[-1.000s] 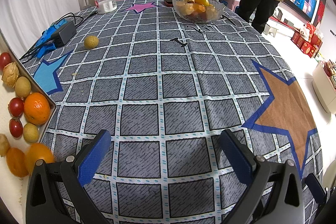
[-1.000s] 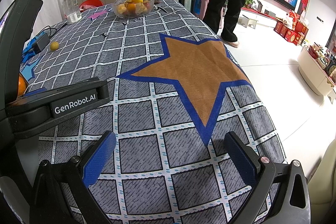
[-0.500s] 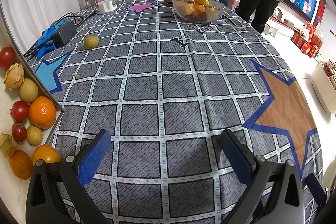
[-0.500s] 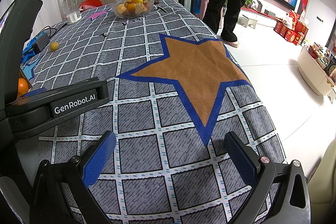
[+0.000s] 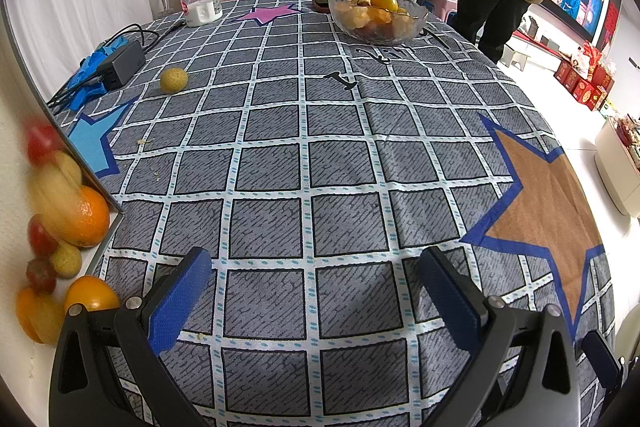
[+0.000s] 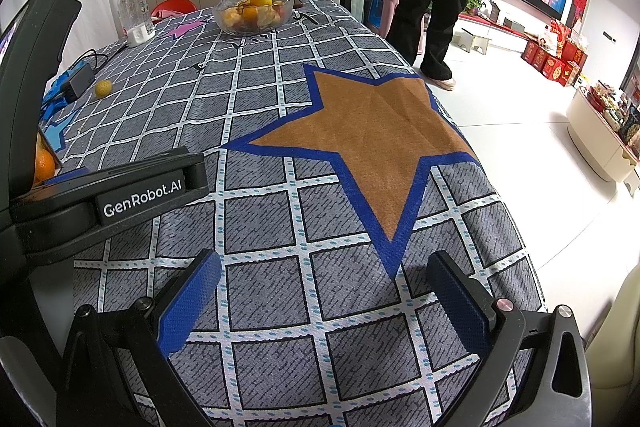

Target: Organize fruits

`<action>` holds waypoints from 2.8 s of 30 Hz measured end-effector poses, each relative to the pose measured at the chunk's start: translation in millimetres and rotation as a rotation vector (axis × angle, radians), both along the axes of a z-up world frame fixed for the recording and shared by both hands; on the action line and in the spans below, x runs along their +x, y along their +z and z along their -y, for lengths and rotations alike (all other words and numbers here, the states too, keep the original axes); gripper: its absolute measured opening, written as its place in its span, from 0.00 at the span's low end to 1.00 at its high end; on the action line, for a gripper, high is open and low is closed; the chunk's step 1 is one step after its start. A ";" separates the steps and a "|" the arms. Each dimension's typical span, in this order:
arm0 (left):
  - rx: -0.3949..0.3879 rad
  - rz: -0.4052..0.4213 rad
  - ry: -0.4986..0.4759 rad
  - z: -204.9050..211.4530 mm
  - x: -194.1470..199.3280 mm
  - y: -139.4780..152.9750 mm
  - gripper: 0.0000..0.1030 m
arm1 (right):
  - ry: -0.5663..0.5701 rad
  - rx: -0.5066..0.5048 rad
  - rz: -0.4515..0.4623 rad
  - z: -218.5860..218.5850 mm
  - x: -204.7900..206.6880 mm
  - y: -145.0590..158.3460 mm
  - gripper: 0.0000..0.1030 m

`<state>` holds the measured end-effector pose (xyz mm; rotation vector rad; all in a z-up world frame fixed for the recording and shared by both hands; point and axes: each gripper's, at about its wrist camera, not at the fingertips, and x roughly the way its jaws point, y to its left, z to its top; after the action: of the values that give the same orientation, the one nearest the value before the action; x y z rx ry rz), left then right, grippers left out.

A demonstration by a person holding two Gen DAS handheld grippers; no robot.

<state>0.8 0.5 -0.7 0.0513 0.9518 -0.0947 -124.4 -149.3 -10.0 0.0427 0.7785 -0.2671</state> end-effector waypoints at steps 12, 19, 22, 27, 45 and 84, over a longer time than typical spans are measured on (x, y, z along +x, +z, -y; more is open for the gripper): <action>0.000 0.000 0.000 0.0 0.0 0.0 1.00 | 0.000 0.000 0.000 0.1 -0.1 0.0 1.00; 0.000 0.000 0.000 0.0 -0.1 0.1 1.00 | 0.000 0.000 0.000 0.1 -0.1 -0.1 1.00; 0.000 0.000 0.000 0.0 0.0 0.1 1.00 | 0.000 0.000 0.000 0.1 -0.1 -0.1 1.00; 0.000 0.000 0.000 0.0 0.0 0.1 1.00 | 0.000 0.000 0.000 0.1 -0.1 0.0 1.00; 0.000 0.000 0.000 0.0 0.0 0.0 1.00 | 0.000 0.000 0.000 0.0 -0.3 0.0 1.00; 0.014 0.106 -0.025 -129.9 -117.9 20.0 1.00 | 0.000 -0.001 0.000 -0.3 0.3 0.4 1.00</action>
<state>-117.1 130.4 19.4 0.0803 0.8466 -0.1070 -124.1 -149.0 -9.6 0.0422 0.7787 -0.2675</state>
